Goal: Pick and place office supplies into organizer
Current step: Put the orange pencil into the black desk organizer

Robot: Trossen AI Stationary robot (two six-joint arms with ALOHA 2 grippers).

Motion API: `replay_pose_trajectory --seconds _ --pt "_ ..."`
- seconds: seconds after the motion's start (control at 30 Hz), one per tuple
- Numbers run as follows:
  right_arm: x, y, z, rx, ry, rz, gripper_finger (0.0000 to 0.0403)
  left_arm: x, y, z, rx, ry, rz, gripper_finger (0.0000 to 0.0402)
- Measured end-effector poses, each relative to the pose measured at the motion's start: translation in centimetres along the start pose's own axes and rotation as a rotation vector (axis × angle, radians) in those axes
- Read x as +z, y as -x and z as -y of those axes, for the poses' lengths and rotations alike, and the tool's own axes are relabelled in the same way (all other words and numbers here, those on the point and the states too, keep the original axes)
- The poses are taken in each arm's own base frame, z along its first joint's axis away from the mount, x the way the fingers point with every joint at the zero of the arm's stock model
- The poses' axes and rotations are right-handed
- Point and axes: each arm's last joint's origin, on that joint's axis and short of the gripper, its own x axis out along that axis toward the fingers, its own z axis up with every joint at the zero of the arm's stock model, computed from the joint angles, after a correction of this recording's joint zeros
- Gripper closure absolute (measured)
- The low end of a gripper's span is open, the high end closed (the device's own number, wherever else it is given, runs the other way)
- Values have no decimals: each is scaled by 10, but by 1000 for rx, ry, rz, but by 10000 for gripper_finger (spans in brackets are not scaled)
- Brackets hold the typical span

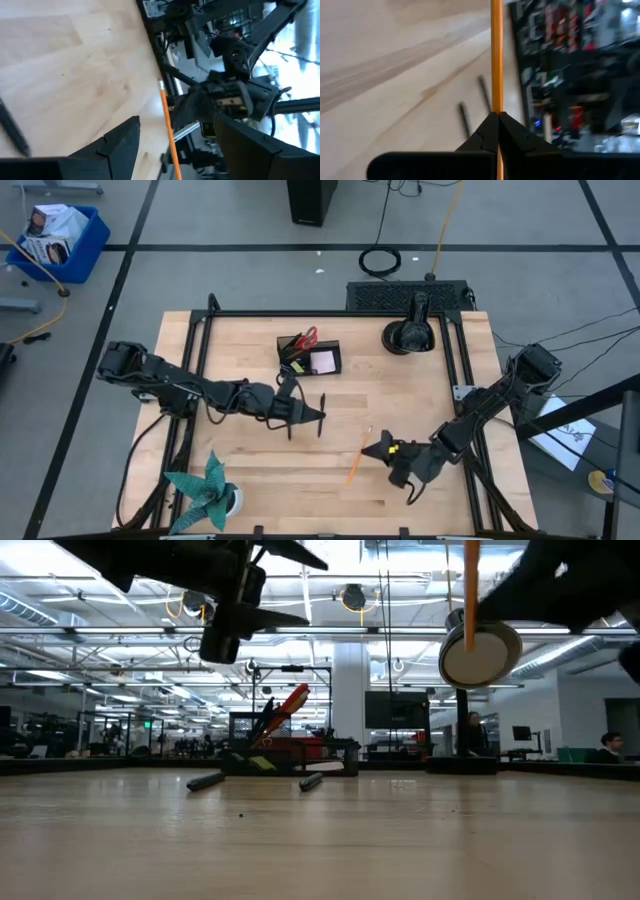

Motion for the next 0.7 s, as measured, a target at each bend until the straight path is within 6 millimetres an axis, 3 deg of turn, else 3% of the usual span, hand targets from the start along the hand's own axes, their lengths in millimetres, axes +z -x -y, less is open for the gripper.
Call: replay_pose_trajectory --seconds 0.2,0.47,0.7 --pt "9 1 11 -91 24 76 402 -8 -15 -2 -76 88 11 144" --pt "11 2 11 -67 42 142 402 -23 -42 -18 -56 169 -20 144" --pt "11 2 11 -61 5 144 402 -31 -75 -2 -106 73 -80 144"
